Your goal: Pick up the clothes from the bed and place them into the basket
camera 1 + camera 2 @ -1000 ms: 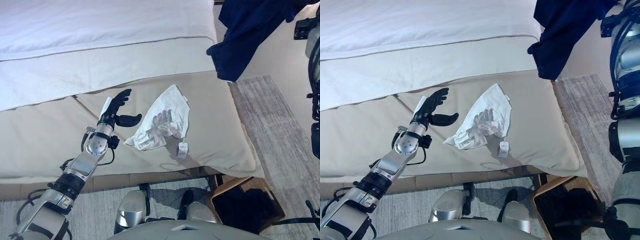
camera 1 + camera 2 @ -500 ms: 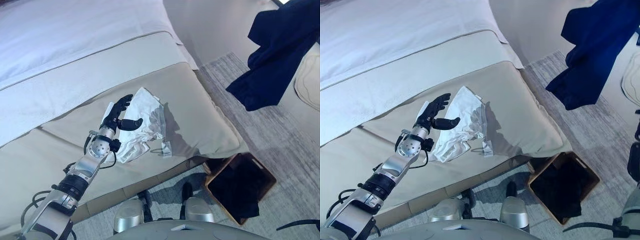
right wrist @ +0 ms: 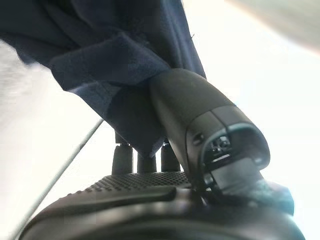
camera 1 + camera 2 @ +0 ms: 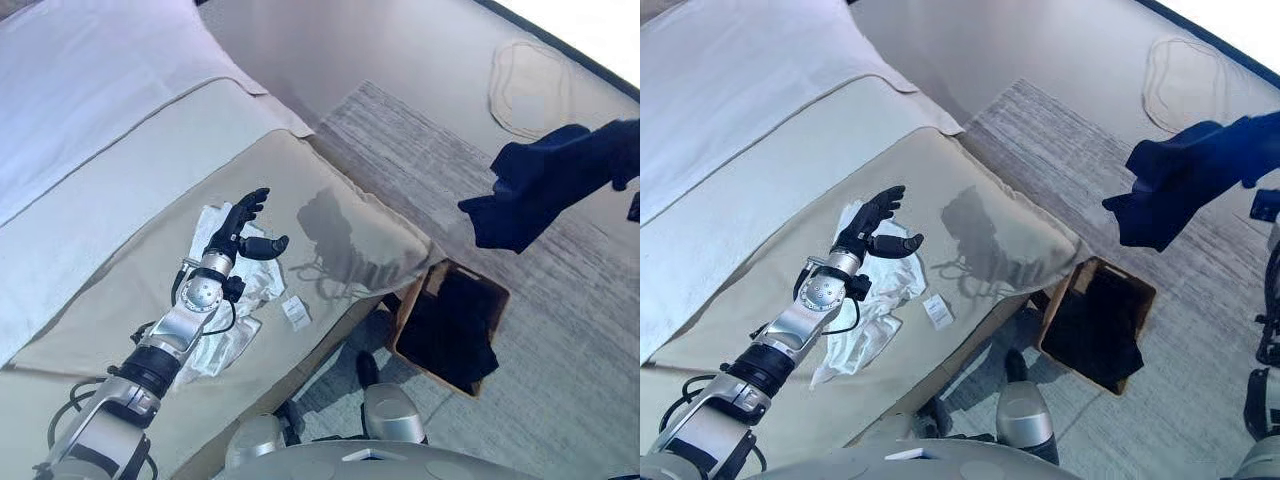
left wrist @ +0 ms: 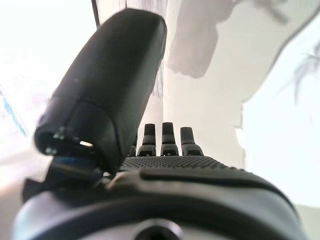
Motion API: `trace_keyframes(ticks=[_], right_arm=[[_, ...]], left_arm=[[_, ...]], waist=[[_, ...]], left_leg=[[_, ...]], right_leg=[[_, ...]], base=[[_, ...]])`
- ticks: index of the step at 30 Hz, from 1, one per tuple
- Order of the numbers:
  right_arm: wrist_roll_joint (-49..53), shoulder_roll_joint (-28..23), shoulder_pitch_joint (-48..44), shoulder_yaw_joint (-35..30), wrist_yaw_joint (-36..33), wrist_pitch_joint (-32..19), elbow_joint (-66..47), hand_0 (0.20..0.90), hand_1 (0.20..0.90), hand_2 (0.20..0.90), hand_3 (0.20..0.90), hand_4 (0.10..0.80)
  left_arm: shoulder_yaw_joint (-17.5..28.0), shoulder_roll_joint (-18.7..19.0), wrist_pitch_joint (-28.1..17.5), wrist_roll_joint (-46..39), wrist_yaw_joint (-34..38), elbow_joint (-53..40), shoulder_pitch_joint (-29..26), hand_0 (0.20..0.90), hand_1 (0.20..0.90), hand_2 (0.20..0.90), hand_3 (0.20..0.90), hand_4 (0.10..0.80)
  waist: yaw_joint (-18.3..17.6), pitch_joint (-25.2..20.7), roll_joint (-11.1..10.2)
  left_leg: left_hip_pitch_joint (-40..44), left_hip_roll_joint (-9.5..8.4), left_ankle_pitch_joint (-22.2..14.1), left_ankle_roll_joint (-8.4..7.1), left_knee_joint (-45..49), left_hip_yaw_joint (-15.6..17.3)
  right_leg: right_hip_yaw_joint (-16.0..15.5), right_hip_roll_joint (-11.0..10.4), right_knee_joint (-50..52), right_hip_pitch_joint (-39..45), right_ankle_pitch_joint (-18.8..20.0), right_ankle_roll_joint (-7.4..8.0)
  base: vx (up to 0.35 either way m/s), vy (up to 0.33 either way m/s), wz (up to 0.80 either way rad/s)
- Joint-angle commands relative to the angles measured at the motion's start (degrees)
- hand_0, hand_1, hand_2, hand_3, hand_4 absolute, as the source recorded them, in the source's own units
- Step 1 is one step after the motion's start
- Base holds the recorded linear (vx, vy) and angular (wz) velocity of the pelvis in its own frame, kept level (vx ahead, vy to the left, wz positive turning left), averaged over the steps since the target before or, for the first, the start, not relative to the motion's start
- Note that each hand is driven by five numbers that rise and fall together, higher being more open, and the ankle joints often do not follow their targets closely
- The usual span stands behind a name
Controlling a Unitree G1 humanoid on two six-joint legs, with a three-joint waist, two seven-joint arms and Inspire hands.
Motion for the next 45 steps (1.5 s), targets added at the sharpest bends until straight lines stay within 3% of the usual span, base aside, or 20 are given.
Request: trace_keyframes(ticks=[1,15,31,34,35,36,45], right_arm=[[0.2,-3.5,3.3,-1.7,-0.2,-5.4,-2.4,0.3,0.3,0.3,0.2,0.1],[2.2,1.7,10.3,-1.7,5.0,-6.8,-0.6,0.3,0.3,0.3,0.2,0.1],[-2.9,5.2,12.9,0.7,4.6,-6.5,4.7,0.3,0.3,0.3,0.2,0.1],[-2.8,5.3,12.1,1.8,7.6,-8.0,6.0,0.3,0.3,0.3,0.2,0.1],[-3.5,5.3,11.6,3.0,9.0,-7.2,5.7,0.415,0.415,0.415,0.335,0.235],[-4.3,5.3,11.4,3.9,9.7,-7.0,5.6,0.9,0.9,0.9,0.9,0.8],[-8.5,5.8,11.3,6.7,10.9,-6.6,7.8,0.9,0.9,0.9,0.9,0.8]], left_arm=[[-0.6,-0.7,-2.7,2.2,-0.3,-0.1,1.4,0.9,0.9,0.9,0.9,0.8],[-1.8,-1.1,-1.4,3.0,-3.0,-0.6,2.8,0.9,0.9,0.9,0.9,0.8],[-2.6,-1.4,-1.5,3.8,-2.7,-1.2,2.9,0.9,0.9,0.9,0.9,0.8],[-2.5,-1.0,-1.3,3.9,-3.0,-1.4,2.8,0.9,0.9,0.9,0.9,0.8],[-2.5,-0.8,-1.4,3.8,-3.2,-1.2,2.7,0.9,0.9,0.9,0.9,0.8],[-2.3,-0.8,-1.5,3.9,-3.4,-1.1,2.8,0.9,0.9,0.9,0.9,0.8],[-1.8,-0.8,-1.9,4.2,-4.6,-1.3,3.7,0.9,0.9,0.9,0.9,0.8]], waist=[[-0.3,-13.7,1.1],[-1.9,-13.2,2.7],[-1.0,-12.6,3.9],[-0.4,-12.5,4.0],[-0.2,-12.5,4.0],[-0.1,-12.6,4.0],[0.8,-12.9,3.8]], left_leg=[[-4.0,-2.74,-10.9,-0.96,3.7,-1.4],[-4.5,-2.82,-11.4,-0.71,4.2,0.3],[-5.5,-2.82,-10.6,-0.97,3.4,0.6],[-5.7,-2.88,-10.5,-1.08,3.5,0.2],[-5.8,-2.91,-10.5,-1.14,3.6,0.1],[-5.9,-2.92,-10.5,-1.17,3.6,0.1],[-5.8,-2.86,-10.3,-1.19,3.5,-0.1]], right_leg=[[-0.1,4.2,-6.0,-2.6,-0.5,2.59],[2.0,5.1,-6.7,-4.1,0.4,2.59],[1.4,5.4,-7.2,-4.8,0.5,2.61],[0.8,5.3,-7.2,-4.6,0.4,2.51],[0.7,5.2,-7.3,-4.5,0.3,2.49],[0.7,5.2,-7.3,-4.5,0.3,2.48],[0.3,5.1,-7.5,-4.2,0.3,2.48]], base=[[-0.049,-0.051,-0.39],[-0.021,-0.079,-0.15],[-0.02,-0.036,-0.04],[0.0,0.0,0.0],[-0.008,-0.021,0.04],[-0.004,-0.024,0.04],[0.009,-0.012,0.06]])
